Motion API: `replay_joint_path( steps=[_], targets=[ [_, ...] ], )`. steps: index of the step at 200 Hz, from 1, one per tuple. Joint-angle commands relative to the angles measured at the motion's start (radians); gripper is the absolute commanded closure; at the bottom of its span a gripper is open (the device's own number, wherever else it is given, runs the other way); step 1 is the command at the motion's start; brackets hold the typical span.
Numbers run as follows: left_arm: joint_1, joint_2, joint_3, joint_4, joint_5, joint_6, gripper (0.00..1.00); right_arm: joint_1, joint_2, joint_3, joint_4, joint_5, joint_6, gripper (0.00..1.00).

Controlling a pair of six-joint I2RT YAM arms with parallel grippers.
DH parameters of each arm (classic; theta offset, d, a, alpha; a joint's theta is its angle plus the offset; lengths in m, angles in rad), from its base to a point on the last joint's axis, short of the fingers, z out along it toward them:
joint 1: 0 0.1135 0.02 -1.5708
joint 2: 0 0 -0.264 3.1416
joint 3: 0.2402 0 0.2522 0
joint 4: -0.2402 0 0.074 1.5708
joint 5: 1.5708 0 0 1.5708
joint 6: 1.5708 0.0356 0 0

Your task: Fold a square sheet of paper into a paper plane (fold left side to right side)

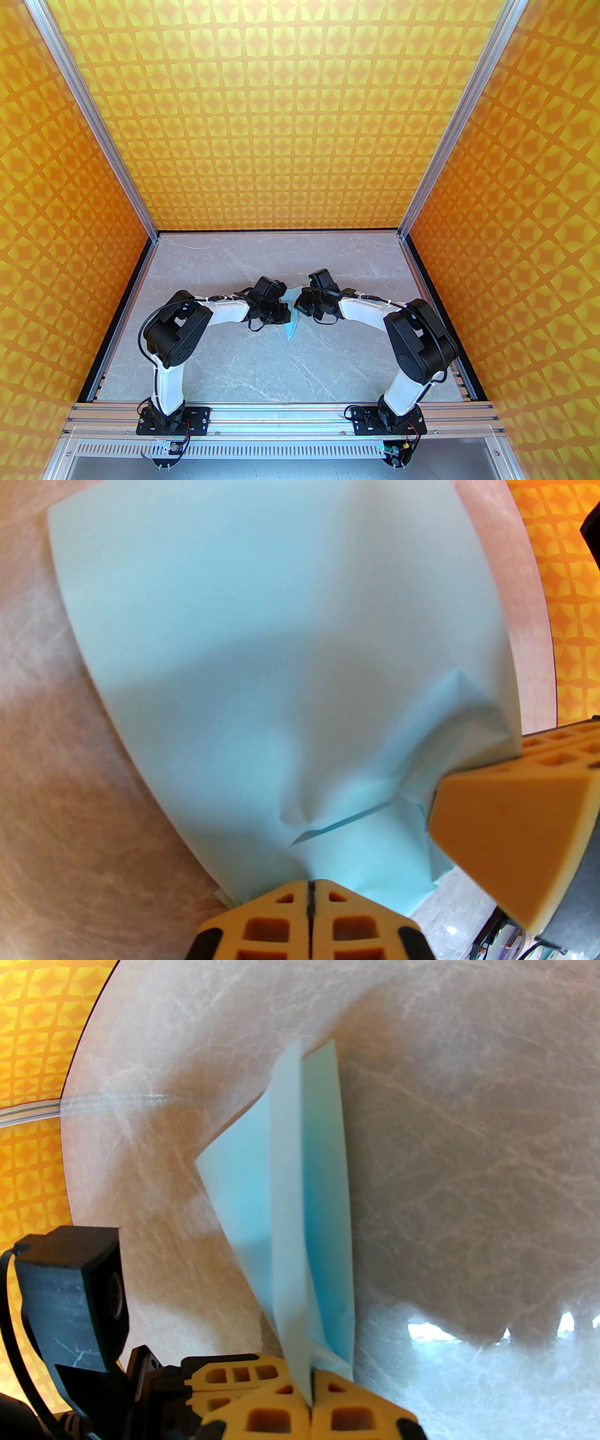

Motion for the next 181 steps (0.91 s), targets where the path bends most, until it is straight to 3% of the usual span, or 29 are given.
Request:
replay_joint_path(
  steps=[1, 16, 85, 181],
  targets=[
    [-0.011, 0.045, 0.019, -0.035, 0.001, 0.013, 0.96, 0.005, 0.012, 0.028, 0.038, -0.013, 0.020, 0.97],
    [-0.011, 0.047, 0.018, -0.036, 0.000, 0.011, 0.96, 0.005, 0.020, 0.027, 0.061, -0.029, 0.034, 0.87],
    [-0.011, 0.047, 0.016, -0.035, -0.001, 0.013, 0.95, 0.005, -0.006, -0.027, 0.160, -0.070, 0.066, 0.68],
    [-0.011, 0.030, 0.018, -0.042, -0.001, 0.022, 0.95, 0.005, 0.077, 0.008, 0.192, -0.082, 0.076, 0.68]
  ],
)
